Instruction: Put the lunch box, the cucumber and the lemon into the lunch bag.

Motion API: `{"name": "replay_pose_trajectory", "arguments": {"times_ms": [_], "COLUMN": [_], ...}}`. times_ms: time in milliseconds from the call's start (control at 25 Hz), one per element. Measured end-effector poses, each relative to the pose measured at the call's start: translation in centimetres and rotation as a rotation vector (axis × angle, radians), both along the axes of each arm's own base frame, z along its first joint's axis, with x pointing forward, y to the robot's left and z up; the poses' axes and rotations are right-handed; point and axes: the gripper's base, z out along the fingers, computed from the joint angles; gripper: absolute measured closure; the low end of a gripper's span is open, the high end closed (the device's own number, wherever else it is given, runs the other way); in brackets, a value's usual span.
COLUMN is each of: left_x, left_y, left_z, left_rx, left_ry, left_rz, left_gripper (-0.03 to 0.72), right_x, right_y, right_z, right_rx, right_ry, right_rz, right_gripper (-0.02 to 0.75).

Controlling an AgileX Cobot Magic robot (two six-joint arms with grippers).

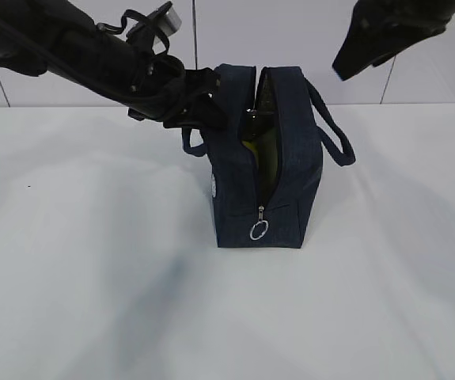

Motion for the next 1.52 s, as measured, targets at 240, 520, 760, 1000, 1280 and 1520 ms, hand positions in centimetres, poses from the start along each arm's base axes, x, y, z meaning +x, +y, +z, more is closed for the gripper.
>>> {"name": "replay_pose_trajectory", "arguments": {"times_ms": [240,520,760,1000,1280,1520], "left_x": [0.0,0.0,-0.1,-0.1,-0.1,-0.1], "left_y": [0.0,0.0,0.0,0.0,0.0,0.0], "left_z": [0.0,0.0,0.0,0.0,-0.1,-0.1], "left_rx": [0.0,0.003,0.005,0.005,0.006,0.006], "left_ry": [0.0,0.001,0.002,0.005,0.005,0.006], "left_rz": [0.0,-0.006,-0.01,-0.013,-0.015,-0.017], "left_gripper": [0.686,0.686,0.686,0.686,0.686,0.686], "right_x": [-3.5,-8.2,-12.5,-15.5,-18.5,-19.0], "right_y": [-1.2,-2.3,-3.3,-3.8,-2.2,-1.8], "right_z": [4.6,5.9,3.0,-0.3,-4.1,-7.6], "right_rx": [0.017,0.08,0.14,0.15,0.096,0.136], "right_ry": [-0.09,-0.184,-0.261,-0.301,-0.304,-0.265], "right_rz": [-0.089,-0.162,-0.223,-0.209,0.006,0.023], "right_gripper": [0.251,0.251,0.251,0.251,0.251,0.251]}}
